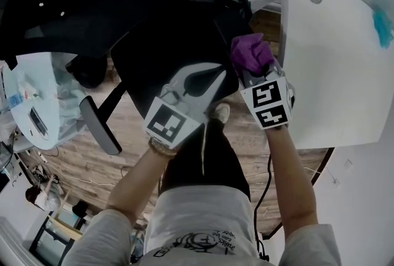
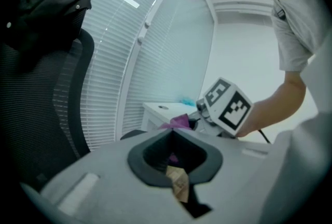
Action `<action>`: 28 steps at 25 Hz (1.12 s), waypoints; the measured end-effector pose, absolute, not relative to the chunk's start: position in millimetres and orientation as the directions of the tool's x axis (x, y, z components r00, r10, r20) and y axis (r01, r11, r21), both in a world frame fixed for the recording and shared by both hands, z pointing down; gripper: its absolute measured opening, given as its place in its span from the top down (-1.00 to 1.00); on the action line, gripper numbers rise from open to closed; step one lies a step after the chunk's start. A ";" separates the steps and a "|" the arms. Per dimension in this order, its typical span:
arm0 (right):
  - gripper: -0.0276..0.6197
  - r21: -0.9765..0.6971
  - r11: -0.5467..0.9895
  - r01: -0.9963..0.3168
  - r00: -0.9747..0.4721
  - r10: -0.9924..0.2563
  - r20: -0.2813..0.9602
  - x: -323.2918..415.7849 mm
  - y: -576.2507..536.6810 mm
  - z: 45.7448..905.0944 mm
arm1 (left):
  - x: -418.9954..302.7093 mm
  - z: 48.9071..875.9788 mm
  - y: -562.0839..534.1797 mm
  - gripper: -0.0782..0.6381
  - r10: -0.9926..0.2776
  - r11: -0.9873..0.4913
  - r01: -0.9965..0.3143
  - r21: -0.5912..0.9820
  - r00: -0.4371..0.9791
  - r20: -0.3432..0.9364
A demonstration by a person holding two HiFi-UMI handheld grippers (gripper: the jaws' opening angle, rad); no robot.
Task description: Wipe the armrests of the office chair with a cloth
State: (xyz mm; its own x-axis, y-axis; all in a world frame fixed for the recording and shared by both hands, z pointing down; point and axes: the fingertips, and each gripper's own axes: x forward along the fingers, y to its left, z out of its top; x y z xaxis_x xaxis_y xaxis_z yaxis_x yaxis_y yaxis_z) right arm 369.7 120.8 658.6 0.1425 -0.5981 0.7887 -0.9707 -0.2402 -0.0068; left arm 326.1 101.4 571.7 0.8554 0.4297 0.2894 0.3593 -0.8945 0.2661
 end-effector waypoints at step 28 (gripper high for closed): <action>0.82 -0.035 -0.235 -0.971 0.122 -0.619 0.776 394.3 74.1 662.4 | 307.3 561.2 101.9 0.78 0.406 -0.905 0.335 0.261 0.864 0.298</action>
State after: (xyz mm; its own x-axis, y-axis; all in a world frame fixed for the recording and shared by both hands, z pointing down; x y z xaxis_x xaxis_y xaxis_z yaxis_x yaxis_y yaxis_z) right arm 394.3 74.1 662.4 0.1217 -0.6187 0.7761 -0.9715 -0.2346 -0.0348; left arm 307.3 101.9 561.2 0.8640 0.4057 0.2982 0.3349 -0.9053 0.2612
